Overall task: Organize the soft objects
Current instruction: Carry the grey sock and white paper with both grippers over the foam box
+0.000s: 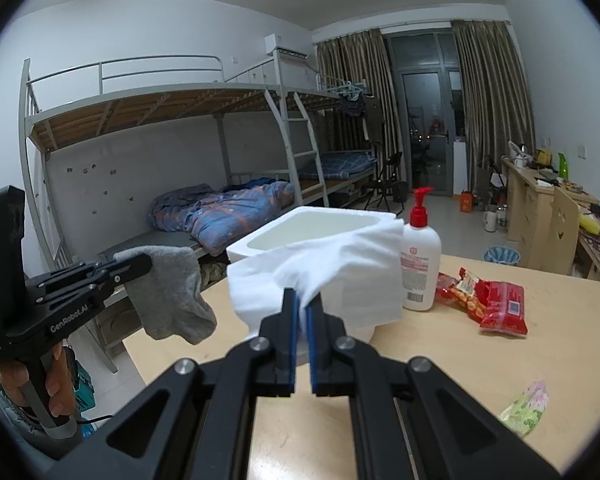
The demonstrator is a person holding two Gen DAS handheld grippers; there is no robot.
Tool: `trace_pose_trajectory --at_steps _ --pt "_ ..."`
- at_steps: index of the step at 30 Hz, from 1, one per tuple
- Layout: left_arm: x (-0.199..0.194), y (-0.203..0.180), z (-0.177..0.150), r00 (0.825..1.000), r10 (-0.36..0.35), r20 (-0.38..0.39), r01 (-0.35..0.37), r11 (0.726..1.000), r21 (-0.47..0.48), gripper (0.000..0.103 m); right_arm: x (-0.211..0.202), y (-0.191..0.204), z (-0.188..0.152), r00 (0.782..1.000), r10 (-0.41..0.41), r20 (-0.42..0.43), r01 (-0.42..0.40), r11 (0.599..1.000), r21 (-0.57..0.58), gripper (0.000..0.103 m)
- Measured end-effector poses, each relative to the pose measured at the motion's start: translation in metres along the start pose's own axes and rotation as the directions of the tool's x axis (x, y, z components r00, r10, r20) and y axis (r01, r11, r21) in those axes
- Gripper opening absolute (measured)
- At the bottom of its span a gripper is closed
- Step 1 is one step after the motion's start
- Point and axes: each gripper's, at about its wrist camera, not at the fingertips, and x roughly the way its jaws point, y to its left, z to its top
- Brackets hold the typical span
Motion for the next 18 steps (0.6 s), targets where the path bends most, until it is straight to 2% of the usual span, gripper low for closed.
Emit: trace_pose_trajectory --at_steps 7,18 --pt "0.000 -0.006 0.023 0.999 -0.013 0.041 0.012 1.000 0.020 0.003 0.002 0.004 0.018 1.000 -0.004 0.014 0.004 1.000 -0.013 0.007" --pt "0.023 -0.011 0.068 0.997 -0.014 0.071 0.012 0.999 0.033 0.003 0.016 0.004 0.054 0.998 -0.044 0.043 0.046 0.998 -0.041 0.007"
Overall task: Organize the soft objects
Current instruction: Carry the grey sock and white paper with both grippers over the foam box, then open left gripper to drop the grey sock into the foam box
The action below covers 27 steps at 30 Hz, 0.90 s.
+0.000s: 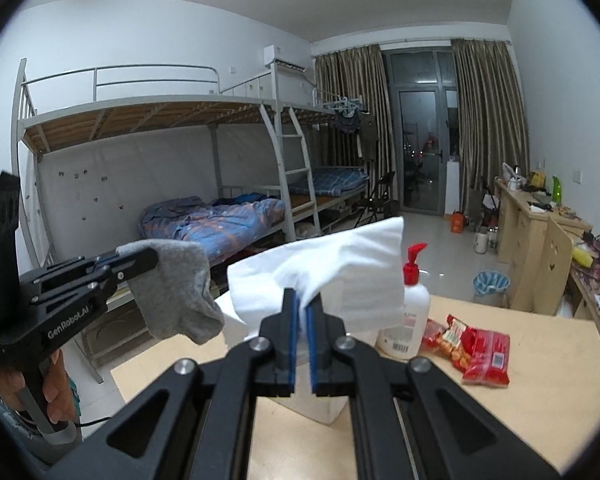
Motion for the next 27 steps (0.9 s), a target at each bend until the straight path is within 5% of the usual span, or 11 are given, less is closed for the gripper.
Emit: trace_pose_trajectory --at_steps 14,27 --pt "0.059 -0.006 0.024 0.999 -0.043 -0.011 0.043 0.999 0.006 0.003 0.022 -0.020 0.011 0.999 -0.042 0.006 0.042 0.999 -0.008 0.007" --pt "0.149 -0.013 0.011 0.980 -0.100 -0.172 0.097 0.995 -0.022 0.003 0.036 -0.036 0.003 0.996 -0.082 -0.020 0.082 0.996 0.016 0.007"
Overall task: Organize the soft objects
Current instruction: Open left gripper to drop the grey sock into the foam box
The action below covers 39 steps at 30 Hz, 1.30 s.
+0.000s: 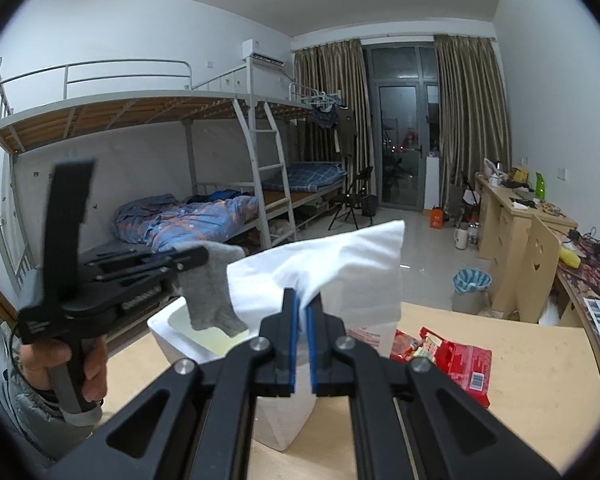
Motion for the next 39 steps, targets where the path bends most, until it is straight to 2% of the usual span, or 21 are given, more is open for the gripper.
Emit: trace_pose_trajectory --at_steps 10,12,14,16,18,20,26,32,35,39 --pt "0.029 0.000 -0.005 0.999 0.020 -0.040 -0.020 1.000 0.011 0.004 0.011 -0.009 -0.001 0.999 -0.021 -0.030 0.022 1.000 0.019 0.007" --pt "0.032 0.001 -0.005 0.998 0.025 -0.051 -0.024 1.000 0.018 0.007 0.011 -0.011 -0.002 0.999 -0.024 -0.032 0.025 0.999 0.020 0.007" --pt "0.035 0.002 -0.006 0.997 0.033 -0.064 -0.031 0.999 0.021 0.026 0.012 -0.011 -0.001 0.999 -0.025 -0.033 0.026 0.999 0.023 0.007" --pt "0.034 0.003 -0.008 0.998 0.049 -0.049 -0.048 0.999 0.012 0.088 0.012 -0.011 -0.001 0.999 -0.026 -0.034 0.026 0.999 0.020 0.007" --pt "0.024 0.005 -0.011 0.997 0.071 0.015 -0.071 0.997 -0.001 0.103 0.013 -0.012 0.000 0.999 -0.029 -0.036 0.030 0.999 0.016 0.007" --pt "0.018 0.005 -0.011 0.995 0.094 0.046 -0.095 0.995 0.007 0.103 0.013 -0.013 -0.001 0.999 -0.029 -0.039 0.030 0.999 0.020 0.007" --pt "0.012 0.007 -0.011 0.995 0.096 0.040 -0.096 0.995 0.005 0.103 0.013 -0.009 0.001 0.999 -0.027 -0.038 0.028 0.999 0.016 0.007" --pt "-0.006 0.012 -0.013 0.993 0.092 0.069 -0.093 0.996 0.002 0.103 0.017 -0.006 0.001 0.999 -0.019 -0.042 0.020 1.000 0.011 0.007" --pt "-0.002 0.010 -0.011 0.991 0.113 0.069 -0.115 0.993 0.020 0.103 0.018 -0.007 0.002 0.999 -0.018 -0.042 0.019 1.000 0.014 0.007" --pt "0.021 -0.013 -0.006 0.987 0.156 0.029 -0.159 0.974 0.164 0.103 0.015 -0.010 -0.001 0.999 -0.021 -0.036 0.022 0.999 0.029 0.007"
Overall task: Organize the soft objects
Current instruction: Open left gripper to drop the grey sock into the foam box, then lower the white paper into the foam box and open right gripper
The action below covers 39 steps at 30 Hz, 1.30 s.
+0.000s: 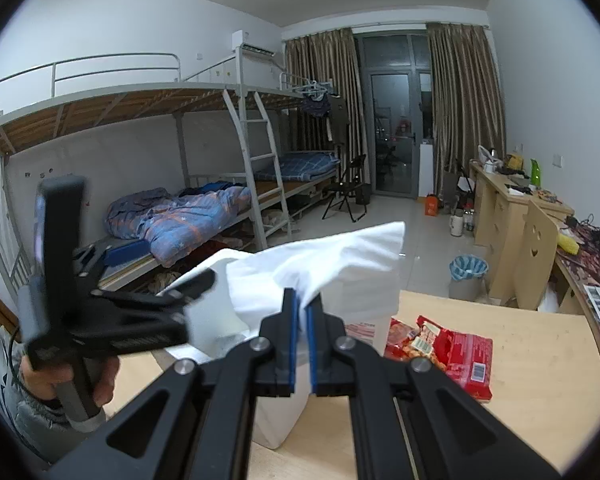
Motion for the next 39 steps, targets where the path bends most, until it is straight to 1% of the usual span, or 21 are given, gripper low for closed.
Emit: trace_pose_trajectory --at_steps 2,4,7,13,21,24,29,32,39 --pt "0.005 -0.006 -0.002 1.000 -0.008 -0.022 0.008 1.000 0.023 0.103 -0.002 0.000 -0.001 1.000 -0.002 0.002 0.002 1.000 -0.002 0.007" --pt "0.010 -0.008 -0.006 0.999 -0.012 -0.050 0.013 1.000 0.025 0.103 -0.004 -0.001 -0.002 1.000 -0.008 0.004 0.008 1.000 -0.004 0.007" --pt "0.009 -0.003 -0.008 0.999 -0.016 -0.042 0.016 1.000 -0.003 0.103 -0.002 -0.001 -0.002 1.000 -0.009 -0.001 0.009 1.000 -0.008 0.007" --pt "-0.003 0.004 -0.010 1.000 -0.014 -0.024 0.013 1.000 -0.025 0.103 0.003 0.006 0.001 1.000 -0.002 -0.016 0.001 1.000 -0.022 0.007" --pt "-0.030 0.038 -0.019 1.000 -0.003 0.009 0.004 0.993 -0.115 0.103 0.012 0.012 0.005 0.999 0.019 -0.029 -0.020 0.999 -0.032 0.007" --pt "-0.043 0.050 -0.023 1.000 0.013 0.025 -0.010 0.989 -0.145 0.103 0.017 0.019 0.008 0.999 0.035 -0.035 -0.036 0.999 -0.040 0.007" --pt "-0.059 0.067 -0.031 0.998 0.059 0.034 -0.053 0.985 -0.167 0.103 0.024 0.031 0.010 0.997 0.063 -0.045 -0.065 0.996 -0.059 0.007" --pt "-0.062 0.077 -0.035 0.996 0.088 0.024 -0.082 0.979 -0.189 0.103 0.029 0.041 0.012 0.995 0.081 -0.055 -0.085 0.993 -0.079 0.007" --pt "-0.067 0.097 -0.043 0.992 0.123 0.006 -0.119 0.968 -0.223 0.103 0.044 0.058 0.010 0.989 0.123 -0.085 -0.131 0.986 -0.101 0.007"
